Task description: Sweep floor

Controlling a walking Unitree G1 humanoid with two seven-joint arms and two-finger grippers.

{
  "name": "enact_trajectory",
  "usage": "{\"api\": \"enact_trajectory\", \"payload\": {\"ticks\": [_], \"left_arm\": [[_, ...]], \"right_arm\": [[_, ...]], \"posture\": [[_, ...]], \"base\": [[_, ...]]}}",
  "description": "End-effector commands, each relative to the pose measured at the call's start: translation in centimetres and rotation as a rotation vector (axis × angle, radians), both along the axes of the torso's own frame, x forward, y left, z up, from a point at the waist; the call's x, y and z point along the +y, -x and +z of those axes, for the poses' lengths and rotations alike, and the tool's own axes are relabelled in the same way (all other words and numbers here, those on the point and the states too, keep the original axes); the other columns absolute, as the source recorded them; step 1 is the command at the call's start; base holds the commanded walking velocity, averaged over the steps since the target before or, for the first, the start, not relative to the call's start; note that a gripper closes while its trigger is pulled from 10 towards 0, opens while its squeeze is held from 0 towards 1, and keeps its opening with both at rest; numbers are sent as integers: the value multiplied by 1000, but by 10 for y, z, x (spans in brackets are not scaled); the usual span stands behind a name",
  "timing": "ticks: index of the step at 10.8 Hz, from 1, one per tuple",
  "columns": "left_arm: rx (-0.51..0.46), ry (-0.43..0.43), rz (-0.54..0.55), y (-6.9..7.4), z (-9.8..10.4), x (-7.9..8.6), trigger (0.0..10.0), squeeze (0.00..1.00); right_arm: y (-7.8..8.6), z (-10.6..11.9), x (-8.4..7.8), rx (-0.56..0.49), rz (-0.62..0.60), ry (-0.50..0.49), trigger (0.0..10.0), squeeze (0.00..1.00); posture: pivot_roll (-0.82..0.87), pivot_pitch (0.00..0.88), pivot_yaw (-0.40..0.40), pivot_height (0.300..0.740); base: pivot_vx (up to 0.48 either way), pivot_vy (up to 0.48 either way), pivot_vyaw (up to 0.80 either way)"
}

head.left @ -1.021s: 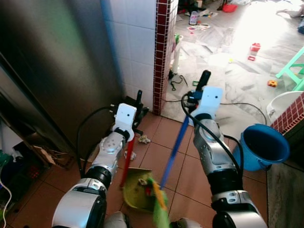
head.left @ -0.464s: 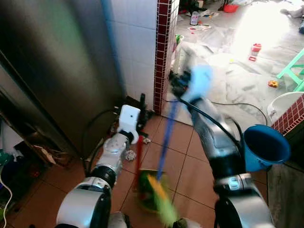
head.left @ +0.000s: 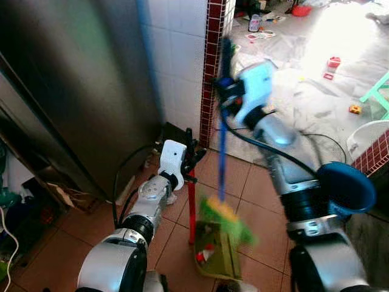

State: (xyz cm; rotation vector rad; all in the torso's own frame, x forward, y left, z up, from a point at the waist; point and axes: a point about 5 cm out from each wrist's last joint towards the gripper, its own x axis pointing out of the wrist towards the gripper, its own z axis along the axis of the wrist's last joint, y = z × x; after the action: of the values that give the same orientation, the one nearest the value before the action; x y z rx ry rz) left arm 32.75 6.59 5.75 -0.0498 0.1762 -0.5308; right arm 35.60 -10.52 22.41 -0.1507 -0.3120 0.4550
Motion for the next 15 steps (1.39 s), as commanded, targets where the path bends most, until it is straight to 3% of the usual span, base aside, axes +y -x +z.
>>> {"api": "enact_trajectory", "payload": {"ticks": [1, 4, 6, 8, 10, 11, 13, 14, 15], "left_arm": [[-2, 10, -4, -3, 4, -1, 10000, 0], [-9, 16, -9, -3, 5, -1, 10000, 0], [-38, 2, -13, -4, 7, 0, 10000, 0], [-63, -20, -27, -3, 8, -1, 10000, 0], [-61, -23, -22, -3, 8, 0, 10000, 0], [-61, -25, -18, -3, 8, 0, 10000, 0], [-92, -68, 17, -6, 11, 4, 10000, 0], [-116, -107, 50, -9, 14, 8, 10000, 0], [-127, -75, 38, -11, 17, 11, 10000, 0]], "right_arm": [[-1, 20, -6, -127, -54, 41, 10000, 0], [-3, -24, -32, -57, -299, 182, 10000, 0], [5, -65, -24, 116, -305, 99, 10000, 0], [16, -99, -4, 304, -265, -41, 10000, 0], [16, -88, 8, 304, -193, -148, 10000, 0], [12, -67, 6, 232, -159, -215, 10000, 0], [10, -45, 3, 118, -132, -141, 10000, 0], [10, -42, 1, 73, -125, -40, 10000, 0], [9, -50, -7, 95, -141, -8, 10000, 0]], "posture": [[-75, 11, 23, 740], [-74, 19, 24, 740], [-75, 23, 27, 740], [-63, 25, 28, 740], [-65, 25, 30, 740], [-66, 25, 31, 740], [-69, 25, 31, 740], [-69, 25, 31, 740], [-66, 24, 28, 740]], "base": [[0, 0, 0], [0, 0, 0], [0, 0, 0], [0, 0, 0], [0, 0, 0], [0, 0, 0], [0, 0, 0], [0, 0, 0], [0, 0, 0]]}}
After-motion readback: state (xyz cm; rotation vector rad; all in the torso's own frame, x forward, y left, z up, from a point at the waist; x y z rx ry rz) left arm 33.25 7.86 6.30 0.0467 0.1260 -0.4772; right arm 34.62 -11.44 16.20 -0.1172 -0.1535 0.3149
